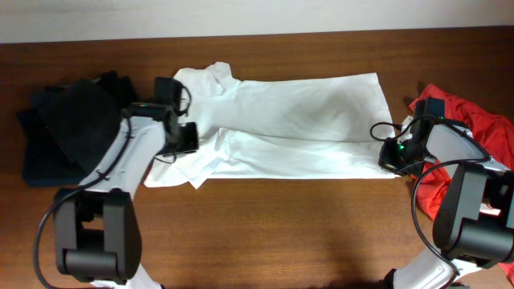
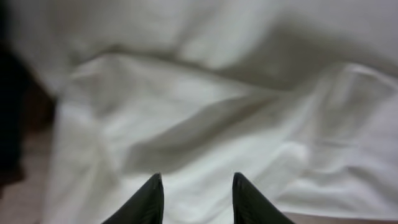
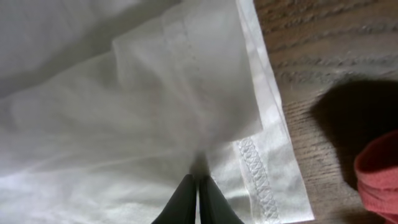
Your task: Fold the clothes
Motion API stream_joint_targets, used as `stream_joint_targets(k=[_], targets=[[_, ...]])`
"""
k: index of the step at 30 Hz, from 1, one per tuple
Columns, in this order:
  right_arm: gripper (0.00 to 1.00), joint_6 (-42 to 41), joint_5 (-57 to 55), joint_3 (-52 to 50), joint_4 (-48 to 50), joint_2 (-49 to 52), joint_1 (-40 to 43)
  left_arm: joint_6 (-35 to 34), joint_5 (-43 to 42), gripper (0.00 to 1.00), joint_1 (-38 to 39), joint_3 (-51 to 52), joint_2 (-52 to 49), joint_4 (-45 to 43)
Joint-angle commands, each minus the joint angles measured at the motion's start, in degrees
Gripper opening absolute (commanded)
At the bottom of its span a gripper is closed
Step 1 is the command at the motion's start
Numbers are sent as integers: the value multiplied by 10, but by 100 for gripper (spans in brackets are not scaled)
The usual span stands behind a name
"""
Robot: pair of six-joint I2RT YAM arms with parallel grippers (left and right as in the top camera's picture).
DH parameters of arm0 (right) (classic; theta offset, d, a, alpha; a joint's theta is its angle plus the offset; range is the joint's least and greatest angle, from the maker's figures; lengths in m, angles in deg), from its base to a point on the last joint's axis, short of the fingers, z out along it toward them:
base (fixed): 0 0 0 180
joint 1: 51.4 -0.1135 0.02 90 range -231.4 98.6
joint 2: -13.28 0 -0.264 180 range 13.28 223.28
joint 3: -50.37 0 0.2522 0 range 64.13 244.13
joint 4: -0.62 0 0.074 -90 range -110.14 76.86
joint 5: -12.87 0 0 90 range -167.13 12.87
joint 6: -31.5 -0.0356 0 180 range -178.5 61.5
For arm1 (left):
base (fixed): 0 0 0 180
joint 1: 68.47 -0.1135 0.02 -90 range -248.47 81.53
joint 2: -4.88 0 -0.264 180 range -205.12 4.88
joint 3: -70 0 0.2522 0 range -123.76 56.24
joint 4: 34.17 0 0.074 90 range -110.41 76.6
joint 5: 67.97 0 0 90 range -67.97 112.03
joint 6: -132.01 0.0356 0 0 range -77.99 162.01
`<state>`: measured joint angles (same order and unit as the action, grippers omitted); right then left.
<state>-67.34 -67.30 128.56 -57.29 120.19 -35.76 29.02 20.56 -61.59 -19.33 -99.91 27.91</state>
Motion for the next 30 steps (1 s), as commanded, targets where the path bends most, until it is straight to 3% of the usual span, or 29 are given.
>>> stream_joint_targets(k=[1, 13, 18, 21, 30], targets=[[8, 0, 1, -5, 0, 3, -3, -15, -2, 42, -29, 10, -6, 2], [8, 0, 1, -5, 0, 3, -4, -16, 4, 41, -50, 24, -81, -7], [8, 0, 1, -5, 0, 3, -4, -16, 0, 5, -50, 24, -81, -11], [8, 0, 1, -5, 0, 3, -4, -15, -36, 1, -55, 10, -81, -10], [8, 0, 1, -5, 0, 3, -4, -15, -63, 2, -106, -88, -81, -12]])
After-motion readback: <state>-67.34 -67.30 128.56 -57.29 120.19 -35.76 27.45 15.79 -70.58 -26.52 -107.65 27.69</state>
